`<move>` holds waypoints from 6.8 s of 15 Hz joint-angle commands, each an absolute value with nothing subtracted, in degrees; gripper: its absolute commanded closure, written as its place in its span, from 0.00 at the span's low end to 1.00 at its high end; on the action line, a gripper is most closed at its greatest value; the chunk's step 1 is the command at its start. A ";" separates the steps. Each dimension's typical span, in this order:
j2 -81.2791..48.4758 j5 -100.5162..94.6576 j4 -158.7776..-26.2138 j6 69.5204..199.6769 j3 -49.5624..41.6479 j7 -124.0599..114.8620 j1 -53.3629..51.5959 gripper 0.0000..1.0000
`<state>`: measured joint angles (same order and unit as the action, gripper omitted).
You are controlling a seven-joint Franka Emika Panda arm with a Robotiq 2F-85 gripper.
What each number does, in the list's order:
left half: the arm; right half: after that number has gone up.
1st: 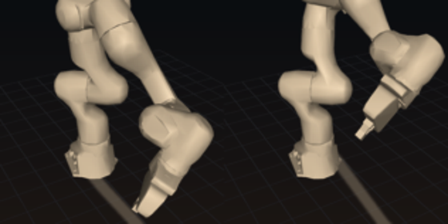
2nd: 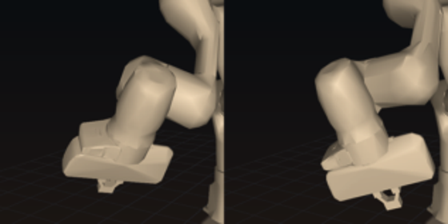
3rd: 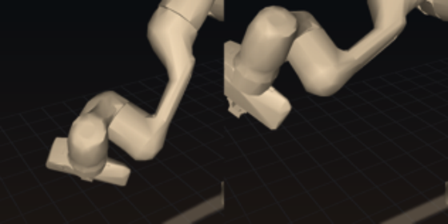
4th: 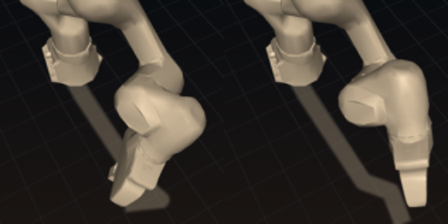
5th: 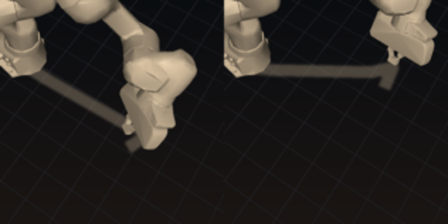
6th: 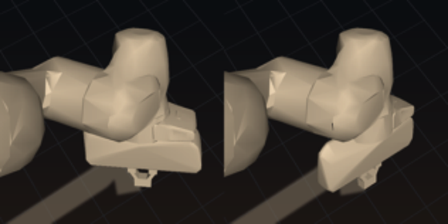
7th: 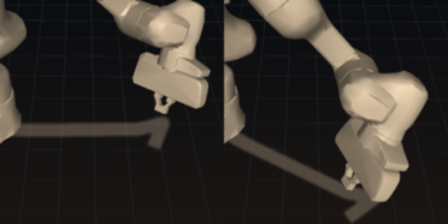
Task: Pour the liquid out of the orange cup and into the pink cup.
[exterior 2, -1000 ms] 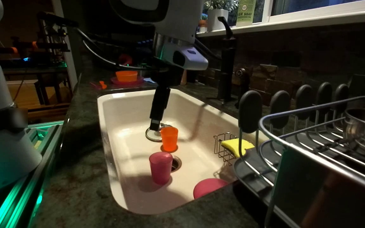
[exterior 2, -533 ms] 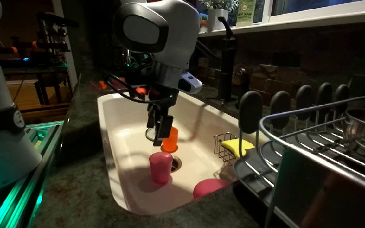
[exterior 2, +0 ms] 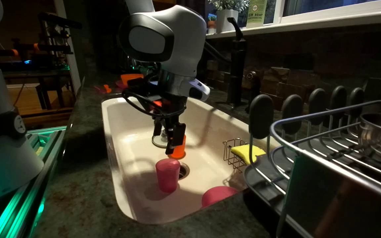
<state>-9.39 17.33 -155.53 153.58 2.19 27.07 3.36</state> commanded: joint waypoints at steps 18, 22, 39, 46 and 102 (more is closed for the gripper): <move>-29.29 36.04 -144.31 172.31 24.23 55.04 18.17 0.00; -33.78 35.53 -141.88 174.75 27.01 55.87 20.74 0.00; -43.07 34.36 -135.34 179.16 29.45 53.62 20.43 0.35; -45.45 19.43 -134.37 179.54 29.86 40.94 21.80 0.91; -5.17 -56.11 -149.29 126.01 5.96 -3.64 -12.31 0.99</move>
<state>-5.65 -52.55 -148.50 128.88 4.14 -3.31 -13.23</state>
